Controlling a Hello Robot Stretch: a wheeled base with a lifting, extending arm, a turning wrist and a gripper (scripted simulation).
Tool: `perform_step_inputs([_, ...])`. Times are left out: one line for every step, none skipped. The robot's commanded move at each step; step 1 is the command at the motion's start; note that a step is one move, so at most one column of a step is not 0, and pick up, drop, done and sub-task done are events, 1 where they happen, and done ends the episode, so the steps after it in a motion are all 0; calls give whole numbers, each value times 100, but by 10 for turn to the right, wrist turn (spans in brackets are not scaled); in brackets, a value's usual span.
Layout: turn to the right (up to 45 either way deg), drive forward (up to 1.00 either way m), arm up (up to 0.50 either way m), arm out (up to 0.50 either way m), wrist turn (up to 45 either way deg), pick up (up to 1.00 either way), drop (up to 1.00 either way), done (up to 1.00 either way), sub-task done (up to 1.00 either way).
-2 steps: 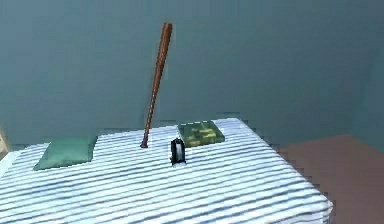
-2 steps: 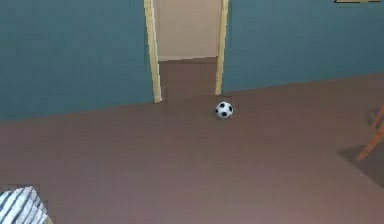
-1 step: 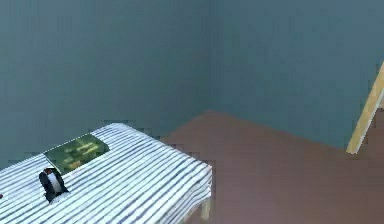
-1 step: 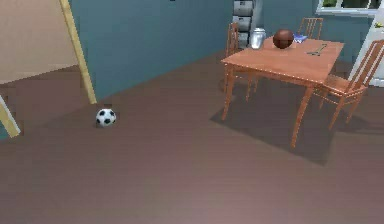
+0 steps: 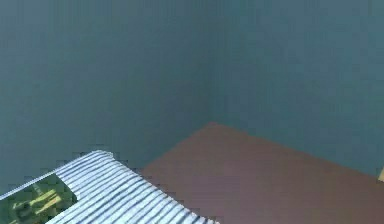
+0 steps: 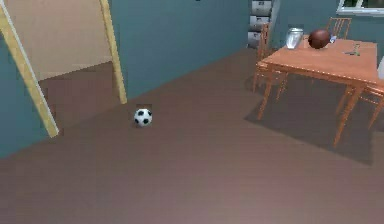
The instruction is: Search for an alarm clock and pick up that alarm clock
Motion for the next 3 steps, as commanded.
perform_step_inputs([-450,0,0,0,0,0,0,0,0])
perform_step_inputs([-450,0,0,0,0,0,0,0,0])
perform_step_inputs([-450,0,0,0,0,0,0,0,0])
